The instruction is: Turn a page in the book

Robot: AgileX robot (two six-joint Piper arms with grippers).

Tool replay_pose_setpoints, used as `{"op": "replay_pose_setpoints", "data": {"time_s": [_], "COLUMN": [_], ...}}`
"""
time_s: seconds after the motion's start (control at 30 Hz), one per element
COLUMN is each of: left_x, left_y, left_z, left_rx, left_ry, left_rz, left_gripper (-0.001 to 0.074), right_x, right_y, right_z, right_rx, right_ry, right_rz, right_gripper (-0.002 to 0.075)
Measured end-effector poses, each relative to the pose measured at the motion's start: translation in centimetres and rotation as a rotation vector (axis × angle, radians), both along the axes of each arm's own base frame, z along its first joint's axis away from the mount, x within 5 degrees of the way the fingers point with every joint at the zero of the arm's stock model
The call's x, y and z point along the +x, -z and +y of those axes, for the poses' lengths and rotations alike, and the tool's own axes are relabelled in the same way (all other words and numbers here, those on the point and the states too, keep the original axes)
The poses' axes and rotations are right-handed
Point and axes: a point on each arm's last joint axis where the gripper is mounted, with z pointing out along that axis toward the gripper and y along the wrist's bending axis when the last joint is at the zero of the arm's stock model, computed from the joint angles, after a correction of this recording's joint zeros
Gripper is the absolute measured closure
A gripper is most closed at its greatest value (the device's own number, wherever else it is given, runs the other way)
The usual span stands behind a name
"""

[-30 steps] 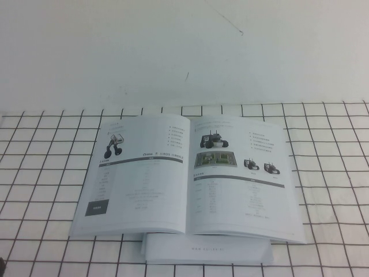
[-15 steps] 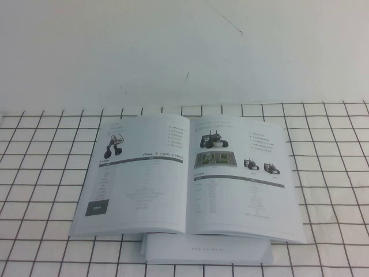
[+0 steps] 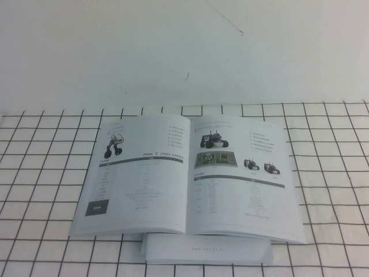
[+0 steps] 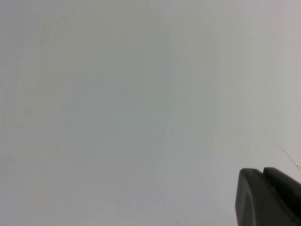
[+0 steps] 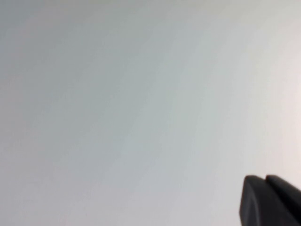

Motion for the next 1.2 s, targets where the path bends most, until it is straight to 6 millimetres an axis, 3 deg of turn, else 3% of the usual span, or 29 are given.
{"op": "replay_pose_setpoints", "data": {"time_s": [0.27,0.43,0.57,0.93,1.07,1.2], "left_x": [-0.6,1.3,2.6,6.0,8.2,11.0], "left_y": [-3.7,-3.3,-2.9,-2.7,-3.4,-3.7], "left_z": [0.0,-0.5,-1.0,-1.9,-2.4,-2.9], "left_rx": [0.005,-0.02,-0.126,-0.227,-0.195,-0.148], "left_ry": [0.015,0.047,0.088,0.122,0.134,0.152], "left_rz": [0.157,0.453,0.542,0.769,0.859,0.922], "left_gripper": [0.0737,0.0737,0.0737,0.0737,0.0737,0.0737], "right_x": [0.7,2.8,4.2,5.6,5.7,5.7], "right_y": [-1.3,0.3,2.0,3.9,4.2,4.3], "right_z": [-0.5,-0.8,-1.0,-0.8,-0.7,-0.5], "right_rx": [0.03,0.086,0.121,0.222,0.285,0.209], "right_ry": [0.049,0.061,0.064,0.035,0.01,-0.001], "right_rz": [0.329,0.652,0.863,1.079,1.111,1.135], "right_gripper": [0.0728,0.0728,0.0728,0.0728,0.0728,0.0728]}}
